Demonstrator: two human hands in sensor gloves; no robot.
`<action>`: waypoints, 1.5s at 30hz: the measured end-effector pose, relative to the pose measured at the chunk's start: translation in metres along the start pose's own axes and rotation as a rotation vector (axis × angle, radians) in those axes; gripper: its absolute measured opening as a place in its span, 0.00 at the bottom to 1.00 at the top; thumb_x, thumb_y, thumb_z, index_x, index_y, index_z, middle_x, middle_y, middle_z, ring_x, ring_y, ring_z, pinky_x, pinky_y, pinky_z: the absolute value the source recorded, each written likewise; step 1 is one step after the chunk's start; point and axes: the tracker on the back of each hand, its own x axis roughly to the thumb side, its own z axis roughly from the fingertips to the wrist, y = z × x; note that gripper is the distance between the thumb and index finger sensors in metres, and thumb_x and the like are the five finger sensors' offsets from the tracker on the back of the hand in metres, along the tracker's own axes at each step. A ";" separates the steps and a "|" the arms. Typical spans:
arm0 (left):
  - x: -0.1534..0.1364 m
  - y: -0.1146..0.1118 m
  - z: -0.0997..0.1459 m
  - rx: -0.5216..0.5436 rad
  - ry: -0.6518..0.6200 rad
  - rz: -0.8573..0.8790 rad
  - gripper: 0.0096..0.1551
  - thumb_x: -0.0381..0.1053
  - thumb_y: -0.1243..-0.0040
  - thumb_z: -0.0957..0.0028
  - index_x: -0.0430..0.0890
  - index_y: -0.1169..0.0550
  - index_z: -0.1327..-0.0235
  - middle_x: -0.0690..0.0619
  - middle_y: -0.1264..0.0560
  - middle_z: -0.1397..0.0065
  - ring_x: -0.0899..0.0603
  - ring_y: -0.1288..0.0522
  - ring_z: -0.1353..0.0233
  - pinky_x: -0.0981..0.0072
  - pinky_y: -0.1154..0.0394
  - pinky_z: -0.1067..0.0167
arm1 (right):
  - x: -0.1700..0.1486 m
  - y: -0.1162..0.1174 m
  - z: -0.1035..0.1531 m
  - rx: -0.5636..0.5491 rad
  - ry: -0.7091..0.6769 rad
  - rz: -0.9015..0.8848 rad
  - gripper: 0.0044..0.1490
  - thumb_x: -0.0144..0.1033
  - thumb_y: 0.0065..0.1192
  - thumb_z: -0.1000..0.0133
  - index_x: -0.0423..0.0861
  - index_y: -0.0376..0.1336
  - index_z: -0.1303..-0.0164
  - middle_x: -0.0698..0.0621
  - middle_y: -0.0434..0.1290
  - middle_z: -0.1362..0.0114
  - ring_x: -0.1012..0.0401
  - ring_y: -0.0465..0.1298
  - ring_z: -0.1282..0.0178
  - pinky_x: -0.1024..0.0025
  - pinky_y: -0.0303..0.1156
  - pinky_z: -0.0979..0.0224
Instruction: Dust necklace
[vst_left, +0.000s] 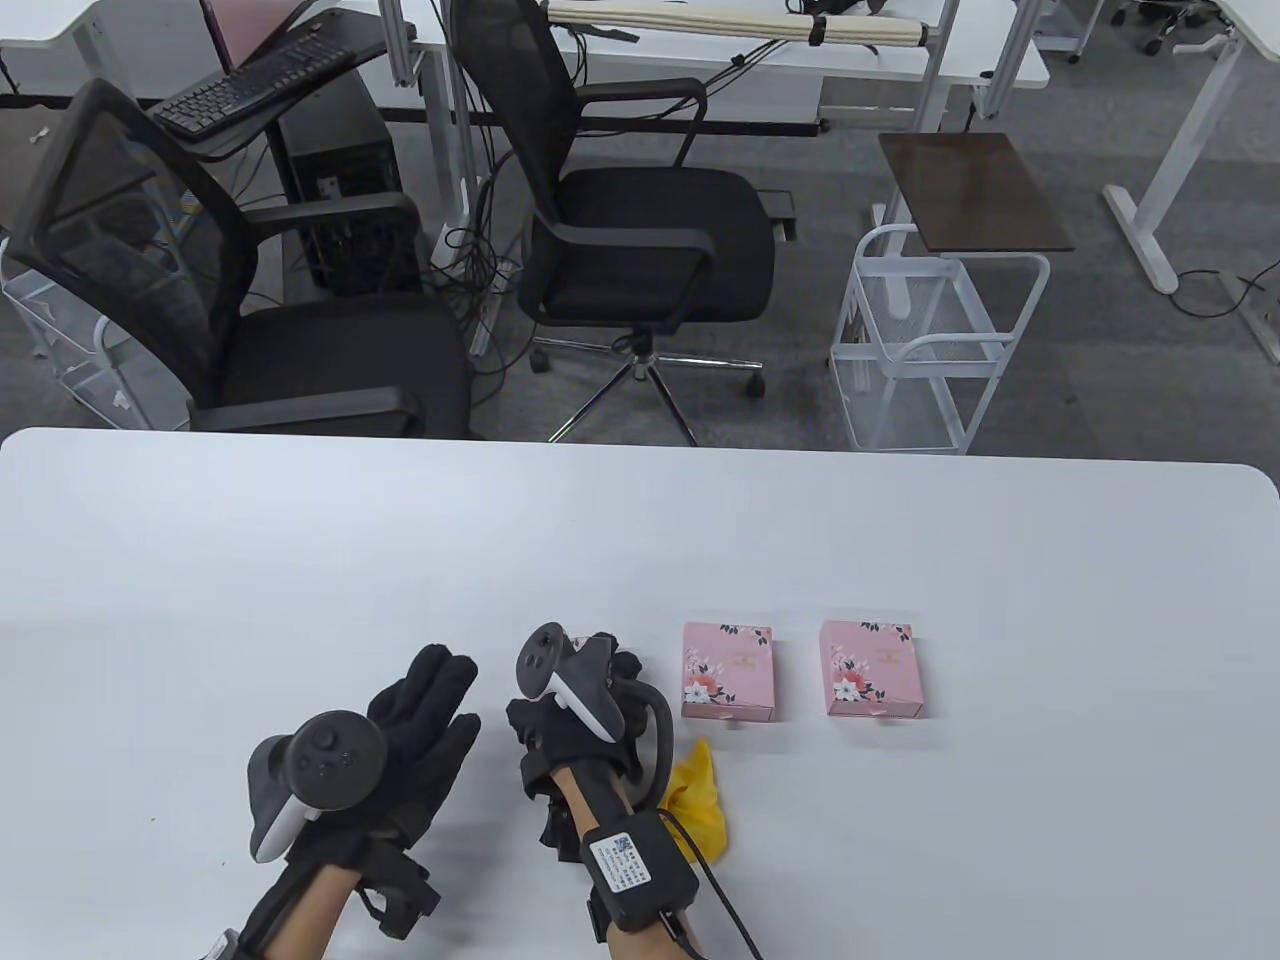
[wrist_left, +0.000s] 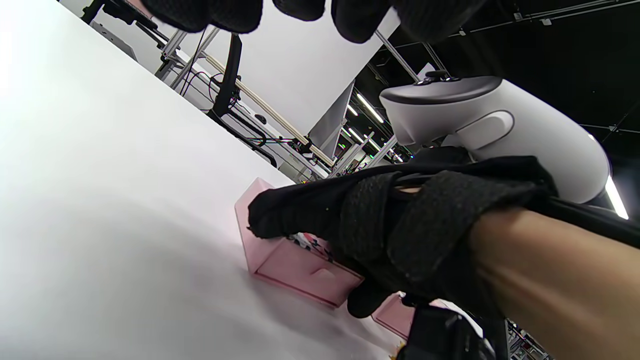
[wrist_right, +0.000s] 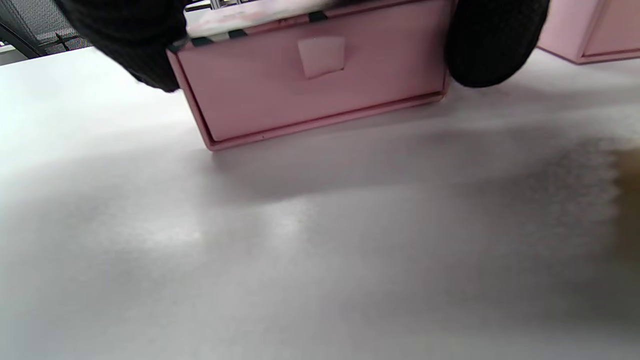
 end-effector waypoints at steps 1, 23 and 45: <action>0.000 0.000 0.000 -0.005 0.002 0.000 0.35 0.60 0.54 0.32 0.53 0.43 0.13 0.49 0.53 0.09 0.31 0.49 0.18 0.37 0.43 0.24 | 0.000 0.001 0.000 -0.005 -0.005 0.004 0.72 0.61 0.62 0.31 0.19 0.30 0.18 0.12 0.40 0.19 0.18 0.58 0.30 0.27 0.63 0.29; 0.001 -0.006 0.004 -0.023 0.011 0.001 0.37 0.63 0.54 0.33 0.53 0.42 0.13 0.47 0.52 0.09 0.30 0.49 0.18 0.35 0.44 0.25 | -0.095 -0.102 0.073 -0.186 -0.060 -0.173 0.70 0.62 0.64 0.31 0.20 0.33 0.16 0.13 0.43 0.18 0.19 0.60 0.30 0.28 0.65 0.30; 0.001 -0.008 0.004 -0.018 0.013 -0.024 0.37 0.64 0.53 0.33 0.53 0.42 0.13 0.47 0.51 0.08 0.30 0.49 0.18 0.36 0.43 0.25 | -0.243 -0.036 0.103 -0.058 0.227 -0.082 0.71 0.61 0.63 0.31 0.20 0.31 0.16 0.13 0.41 0.18 0.19 0.59 0.29 0.28 0.64 0.29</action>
